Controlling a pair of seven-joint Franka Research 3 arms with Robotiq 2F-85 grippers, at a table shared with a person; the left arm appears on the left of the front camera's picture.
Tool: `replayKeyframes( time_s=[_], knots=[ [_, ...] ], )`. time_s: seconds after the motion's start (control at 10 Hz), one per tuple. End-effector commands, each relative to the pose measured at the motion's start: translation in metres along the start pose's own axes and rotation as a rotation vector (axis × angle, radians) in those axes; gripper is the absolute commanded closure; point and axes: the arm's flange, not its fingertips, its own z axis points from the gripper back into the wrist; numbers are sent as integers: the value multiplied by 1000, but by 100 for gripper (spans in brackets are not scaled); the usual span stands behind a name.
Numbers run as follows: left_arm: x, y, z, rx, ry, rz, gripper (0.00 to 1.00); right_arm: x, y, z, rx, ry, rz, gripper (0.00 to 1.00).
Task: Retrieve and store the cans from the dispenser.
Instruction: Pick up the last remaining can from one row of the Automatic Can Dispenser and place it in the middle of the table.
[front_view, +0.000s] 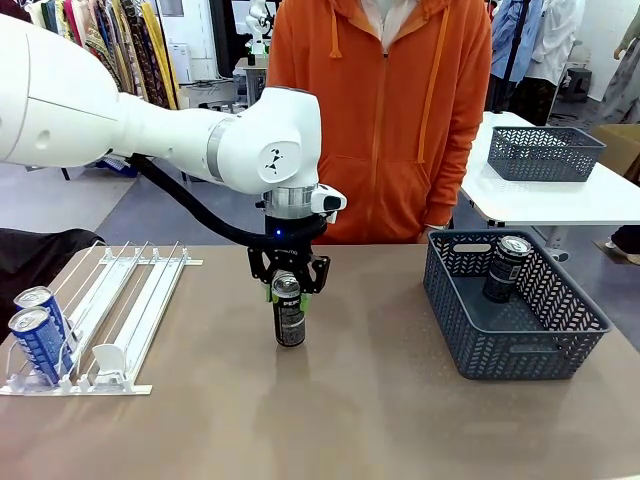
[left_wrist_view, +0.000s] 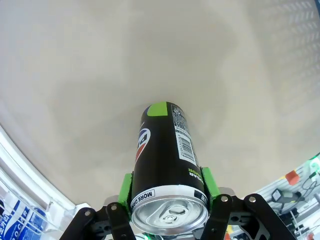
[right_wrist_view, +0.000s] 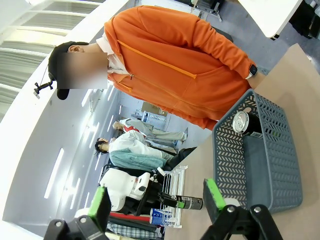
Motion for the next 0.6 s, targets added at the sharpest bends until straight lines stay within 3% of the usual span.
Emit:
replayKeyframes(
  time_s=[0.0, 0.1, 0.5],
  knots=[
    [2, 2, 8, -17, 14, -10, 5, 4, 2, -3, 23, -19, 14, 0],
    [3, 3, 8, -17, 11, -8, 0, 4, 2, -3, 23, -19, 14, 0],
    [-8, 10, 33, -24, -66, 37, 0, 4, 2, -3, 23, -19, 14, 0]
  ],
)
